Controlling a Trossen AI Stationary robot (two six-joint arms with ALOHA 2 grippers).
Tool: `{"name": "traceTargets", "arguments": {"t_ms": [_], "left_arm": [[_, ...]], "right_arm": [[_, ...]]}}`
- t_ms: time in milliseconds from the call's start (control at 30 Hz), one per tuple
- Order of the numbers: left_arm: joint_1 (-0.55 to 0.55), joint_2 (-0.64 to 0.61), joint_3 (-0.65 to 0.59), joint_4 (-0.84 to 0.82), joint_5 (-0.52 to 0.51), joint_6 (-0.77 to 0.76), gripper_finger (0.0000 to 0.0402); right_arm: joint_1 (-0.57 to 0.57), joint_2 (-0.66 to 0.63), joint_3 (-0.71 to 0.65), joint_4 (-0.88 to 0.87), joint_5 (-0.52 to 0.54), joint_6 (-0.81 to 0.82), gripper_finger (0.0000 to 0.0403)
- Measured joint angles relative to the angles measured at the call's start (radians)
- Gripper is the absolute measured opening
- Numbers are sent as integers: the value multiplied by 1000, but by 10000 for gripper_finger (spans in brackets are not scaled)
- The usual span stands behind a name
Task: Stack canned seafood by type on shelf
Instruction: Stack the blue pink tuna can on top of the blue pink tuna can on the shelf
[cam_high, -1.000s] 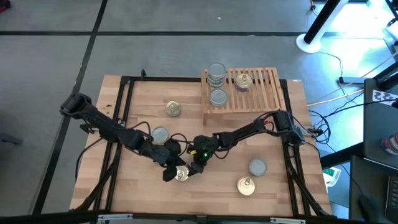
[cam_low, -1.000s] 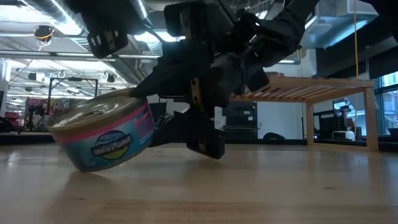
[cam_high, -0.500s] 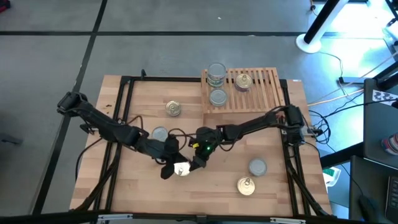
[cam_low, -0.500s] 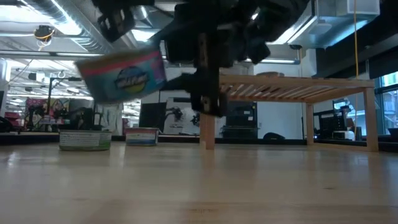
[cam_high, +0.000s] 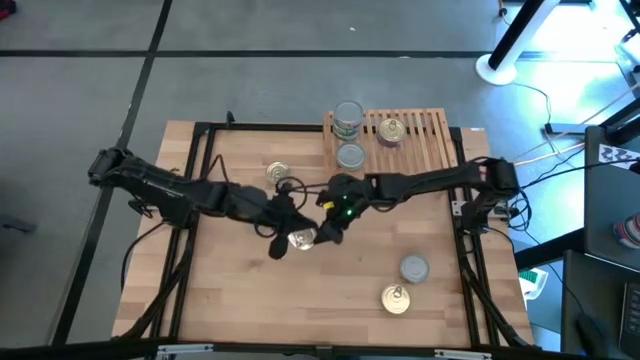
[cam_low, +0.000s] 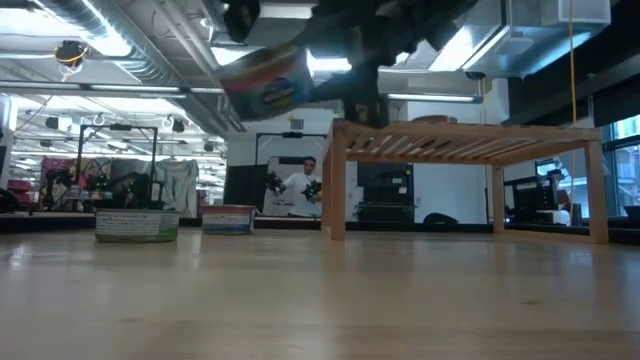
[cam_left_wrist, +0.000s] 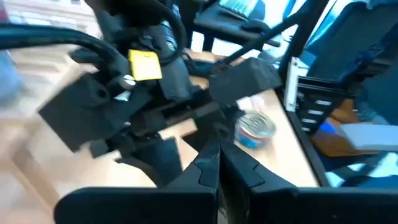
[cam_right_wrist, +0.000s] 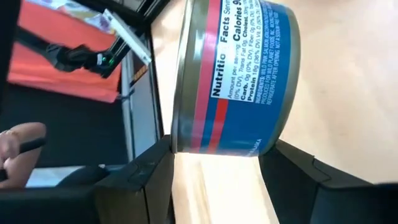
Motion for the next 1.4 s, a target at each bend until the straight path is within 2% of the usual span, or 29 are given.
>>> {"name": "traceTargets", "arguments": {"t_ms": [267,433,533,800,1233,1400], "left_arm": [[129,52,112,-6,94,166,0],[181,87,163,-24,115,191,0],[200,88,164,-55,138,172,0],[203,161,169,-60,169,136,0],[163,168,171,-103,231,-102,0],[163,168,171,-120,379,-151,0]], "right_arm": [[-59,-103,-1,-114,25,-19,209],[-82,-150,-4,-159,39,-44,209],[-86,-152,-4,-177,102,-93,209],[-109,-148,-8,-152,162,-99,209],[-181,-138,-8,26,277,-81,209],[-181,-138,-8,41,336,-138,209]]}}
